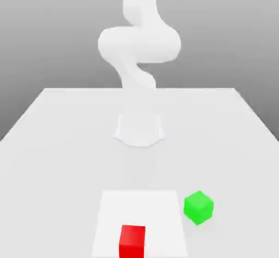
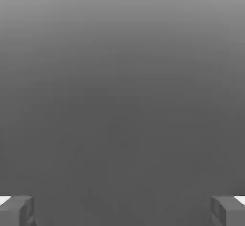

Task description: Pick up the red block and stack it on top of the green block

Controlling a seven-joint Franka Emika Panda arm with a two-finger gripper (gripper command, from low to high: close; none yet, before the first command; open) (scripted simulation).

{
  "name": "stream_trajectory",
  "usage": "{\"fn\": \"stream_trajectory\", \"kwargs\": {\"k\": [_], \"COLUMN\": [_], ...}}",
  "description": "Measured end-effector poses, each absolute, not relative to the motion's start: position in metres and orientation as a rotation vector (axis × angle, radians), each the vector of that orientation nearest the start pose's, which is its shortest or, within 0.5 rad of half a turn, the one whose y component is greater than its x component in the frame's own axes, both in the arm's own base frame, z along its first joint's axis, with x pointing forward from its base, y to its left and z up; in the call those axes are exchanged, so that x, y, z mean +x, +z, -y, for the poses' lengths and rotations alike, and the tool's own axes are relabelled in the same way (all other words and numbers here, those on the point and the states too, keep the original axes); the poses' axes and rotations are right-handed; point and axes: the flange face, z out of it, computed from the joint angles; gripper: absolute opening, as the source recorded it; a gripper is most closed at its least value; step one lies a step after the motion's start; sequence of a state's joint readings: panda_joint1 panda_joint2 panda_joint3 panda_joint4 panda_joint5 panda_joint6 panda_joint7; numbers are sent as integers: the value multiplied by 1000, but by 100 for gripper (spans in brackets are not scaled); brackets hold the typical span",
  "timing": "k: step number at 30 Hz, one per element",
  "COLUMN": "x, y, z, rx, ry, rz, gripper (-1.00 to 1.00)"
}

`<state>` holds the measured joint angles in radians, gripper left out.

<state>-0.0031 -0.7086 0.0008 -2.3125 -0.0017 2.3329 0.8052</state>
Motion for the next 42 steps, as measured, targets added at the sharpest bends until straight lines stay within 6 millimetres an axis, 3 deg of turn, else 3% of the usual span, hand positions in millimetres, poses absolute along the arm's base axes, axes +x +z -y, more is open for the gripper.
{"fn": "stream_trajectory", "kwargs": {"k": [7,14,19,25,30,31,37,39,42], "x": [457,499,506,492,489,489,488,489,489], "y": [560,431,336,224,154,147,144,158,194], "z": [4,9,12,14,14,14,14,14,14], "rx": [-2614,-2720,-2782,-2840,-2847,-2847,-2847,-2847,-2847], "ry": [-711,-460,-269,-36,-1,-1,-1,0,0], "rz": [-1145,-1220,-1271,-1321,-1328,-1328,-1328,-1328,-1328], "gripper": [0,0,0,0,0,-100,-100,-100,-100]}}
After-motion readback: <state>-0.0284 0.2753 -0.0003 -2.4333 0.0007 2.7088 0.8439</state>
